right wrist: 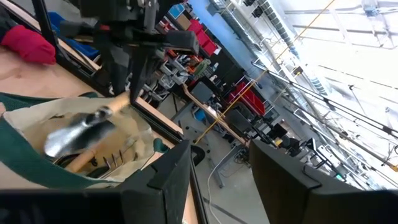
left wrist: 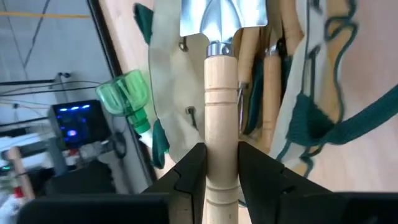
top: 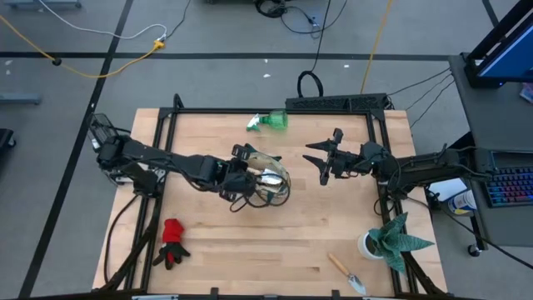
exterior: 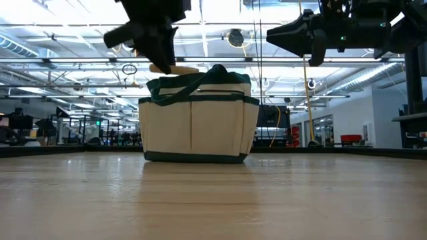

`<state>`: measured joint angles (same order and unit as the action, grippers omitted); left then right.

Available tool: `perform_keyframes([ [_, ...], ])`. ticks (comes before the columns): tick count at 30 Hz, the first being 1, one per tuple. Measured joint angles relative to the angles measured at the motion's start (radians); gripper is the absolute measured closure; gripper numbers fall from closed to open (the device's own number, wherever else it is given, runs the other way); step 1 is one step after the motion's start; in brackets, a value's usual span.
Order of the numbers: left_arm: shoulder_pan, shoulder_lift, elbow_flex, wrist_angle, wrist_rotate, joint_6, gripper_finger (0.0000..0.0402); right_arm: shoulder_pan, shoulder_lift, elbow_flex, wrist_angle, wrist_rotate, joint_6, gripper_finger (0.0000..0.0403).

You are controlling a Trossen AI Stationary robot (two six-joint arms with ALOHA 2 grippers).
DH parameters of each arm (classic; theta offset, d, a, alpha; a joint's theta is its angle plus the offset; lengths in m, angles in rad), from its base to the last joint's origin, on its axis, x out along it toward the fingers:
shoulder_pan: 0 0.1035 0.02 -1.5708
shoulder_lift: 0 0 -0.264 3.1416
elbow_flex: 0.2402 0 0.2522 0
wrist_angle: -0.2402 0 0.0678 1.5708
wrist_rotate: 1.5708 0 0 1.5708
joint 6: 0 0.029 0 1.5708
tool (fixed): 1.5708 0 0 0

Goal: Pick & Place Garden tools in Gardening bag
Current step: Put the left brown trowel into the brown gardening bag

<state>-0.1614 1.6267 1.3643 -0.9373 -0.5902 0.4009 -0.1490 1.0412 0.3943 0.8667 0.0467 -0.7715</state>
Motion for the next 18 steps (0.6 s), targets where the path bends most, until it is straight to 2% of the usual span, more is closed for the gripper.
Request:
perform_keyframes([
  [7,0.012,0.073,0.0,0.004,-0.057,0.135,0.0314,0.0,0.0,0.0,-0.016,0.0,0.0,0.0243],
  [13,0.0,0.141,0.0,0.054,-0.214,0.277,0.0314,0.0,0.0,0.0,-0.028,0.0,0.0,0.0243],
  [18,-0.004,0.166,0.0,0.139,-0.137,0.361,0.0314,0.0,0.0,0.0,-0.034,0.0,0.0,0.0243],
])
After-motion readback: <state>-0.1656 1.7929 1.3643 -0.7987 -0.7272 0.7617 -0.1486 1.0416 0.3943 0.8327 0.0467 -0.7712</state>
